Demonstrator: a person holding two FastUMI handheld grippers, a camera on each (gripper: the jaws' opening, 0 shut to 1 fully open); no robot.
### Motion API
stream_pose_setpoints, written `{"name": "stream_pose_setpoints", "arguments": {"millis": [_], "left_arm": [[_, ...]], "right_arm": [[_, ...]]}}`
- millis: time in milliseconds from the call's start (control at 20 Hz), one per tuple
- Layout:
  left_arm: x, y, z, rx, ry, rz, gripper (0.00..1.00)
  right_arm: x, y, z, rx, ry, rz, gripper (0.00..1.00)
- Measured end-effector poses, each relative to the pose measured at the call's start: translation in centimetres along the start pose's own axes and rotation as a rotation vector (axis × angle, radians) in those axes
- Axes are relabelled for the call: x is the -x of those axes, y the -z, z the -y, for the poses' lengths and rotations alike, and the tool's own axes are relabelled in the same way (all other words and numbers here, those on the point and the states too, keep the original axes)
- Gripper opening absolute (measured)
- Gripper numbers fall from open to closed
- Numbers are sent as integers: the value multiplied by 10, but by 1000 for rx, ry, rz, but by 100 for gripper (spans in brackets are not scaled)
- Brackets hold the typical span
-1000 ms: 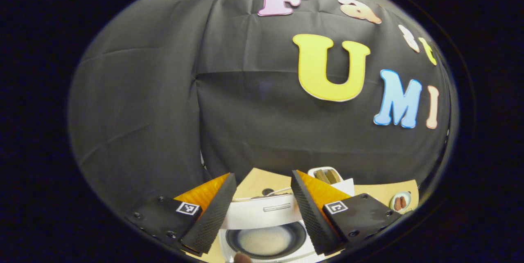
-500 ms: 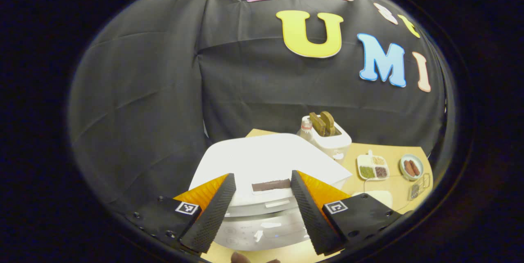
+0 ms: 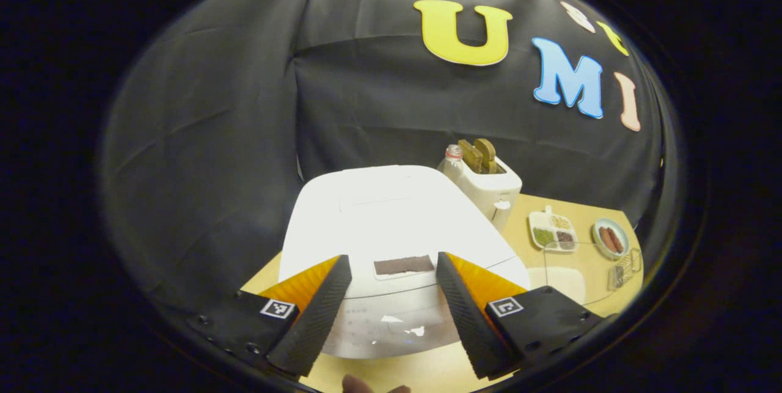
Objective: Close the left gripper, press the button to open the rice cooker; take a wooden spoon from the chopstick holder with the right hand, scoop a spoonful of rice and pour it into the rice cooker, then put the wooden spoon back into the chopstick holder.
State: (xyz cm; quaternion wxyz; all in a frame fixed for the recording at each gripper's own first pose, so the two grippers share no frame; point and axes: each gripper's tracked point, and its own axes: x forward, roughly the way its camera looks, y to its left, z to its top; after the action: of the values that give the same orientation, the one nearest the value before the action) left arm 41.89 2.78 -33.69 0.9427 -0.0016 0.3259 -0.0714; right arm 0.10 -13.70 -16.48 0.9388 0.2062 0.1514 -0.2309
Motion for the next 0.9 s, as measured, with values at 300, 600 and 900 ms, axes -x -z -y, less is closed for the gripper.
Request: {"name": "stream_pose_setpoints", "arguments": {"millis": [300,600,900], "left_arm": [[59,-51,18,-5,69,163,95],[150,-65,72,78,240,282,100],[193,-56,92,64,307,311,97]], "right_arm": [[-29,-2,4,19,14,-16,13],[-84,-8,35,-9,80,-17,13],[-153,5,76,-44,159,-54,13]]}}
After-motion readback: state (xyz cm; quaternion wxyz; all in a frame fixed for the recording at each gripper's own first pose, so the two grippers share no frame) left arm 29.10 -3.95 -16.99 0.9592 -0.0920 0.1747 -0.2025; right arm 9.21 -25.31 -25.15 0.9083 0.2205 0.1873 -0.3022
